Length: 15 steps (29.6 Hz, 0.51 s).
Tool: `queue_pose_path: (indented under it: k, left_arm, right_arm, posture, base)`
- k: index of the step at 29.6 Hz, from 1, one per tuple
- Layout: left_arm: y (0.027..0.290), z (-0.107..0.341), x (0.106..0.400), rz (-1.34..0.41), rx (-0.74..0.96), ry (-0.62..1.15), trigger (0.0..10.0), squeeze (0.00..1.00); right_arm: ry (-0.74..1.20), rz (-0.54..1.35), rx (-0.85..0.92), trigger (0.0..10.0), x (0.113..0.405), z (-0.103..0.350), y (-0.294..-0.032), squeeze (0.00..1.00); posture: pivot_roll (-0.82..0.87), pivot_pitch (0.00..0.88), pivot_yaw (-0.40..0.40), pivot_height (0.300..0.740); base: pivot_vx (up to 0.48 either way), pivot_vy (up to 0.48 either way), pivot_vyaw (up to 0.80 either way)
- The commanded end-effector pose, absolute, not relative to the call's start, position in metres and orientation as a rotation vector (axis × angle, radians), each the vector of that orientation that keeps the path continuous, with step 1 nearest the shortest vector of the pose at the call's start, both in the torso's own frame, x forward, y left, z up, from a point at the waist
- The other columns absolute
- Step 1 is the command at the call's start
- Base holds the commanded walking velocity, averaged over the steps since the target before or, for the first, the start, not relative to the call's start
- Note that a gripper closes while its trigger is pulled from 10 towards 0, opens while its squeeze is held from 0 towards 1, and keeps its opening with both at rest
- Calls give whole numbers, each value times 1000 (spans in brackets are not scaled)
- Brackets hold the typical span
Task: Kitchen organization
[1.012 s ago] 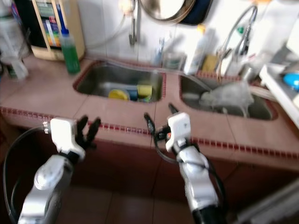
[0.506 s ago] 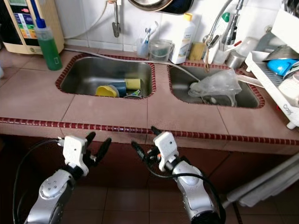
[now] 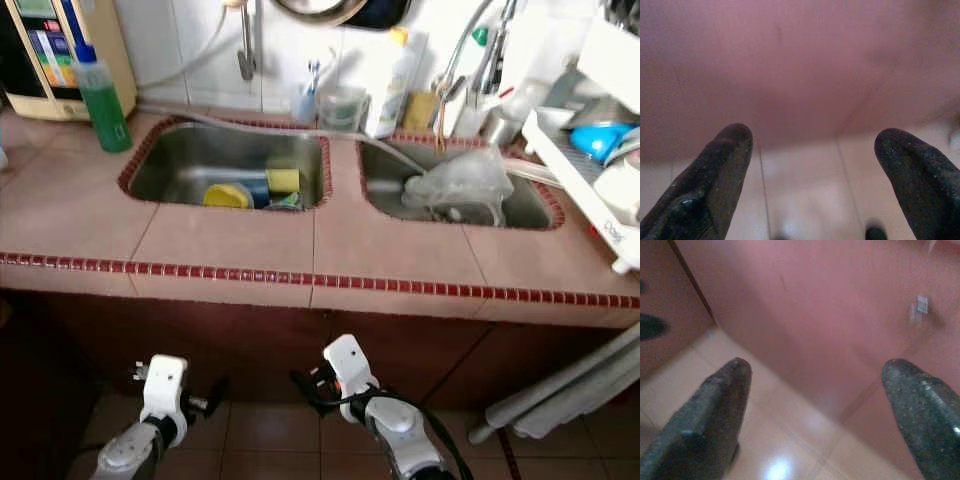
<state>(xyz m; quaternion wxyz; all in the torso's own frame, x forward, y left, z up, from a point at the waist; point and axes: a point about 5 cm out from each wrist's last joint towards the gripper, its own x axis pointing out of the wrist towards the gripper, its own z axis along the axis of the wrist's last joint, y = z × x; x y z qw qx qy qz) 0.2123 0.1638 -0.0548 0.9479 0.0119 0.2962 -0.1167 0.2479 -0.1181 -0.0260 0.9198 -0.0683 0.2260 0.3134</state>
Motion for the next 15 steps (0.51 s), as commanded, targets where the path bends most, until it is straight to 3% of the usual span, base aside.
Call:
queue_pose_path:
  k: [1,8,14,15]
  left_arm:
    - [160,-62,206,-240,32,655,10000,1000]
    - [153,-78,187,-205,4,791,10000,1000]
    - [147,-86,177,-210,78,869,10000,1000]
    - [147,-87,175,-213,90,888,10000,882]
  right_arm:
    - [527,594,-156,10000,244,-34,-127,1000]
    - [719,437,-145,10000,217,-60,-150,1000]
    - [900,259,-100,10000,179,-84,-173,1000]
    - [930,240,-114,10000,171,-88,-174,1000]
  posture:
    - [56,19,-76,740]
    - [51,11,-64,740]
    - [36,0,-40,740]
    - [35,0,-38,740]
  base:
    - [0,0,0]
    - [0,0,0]
    - [0,0,0]
    - [0,0,0]
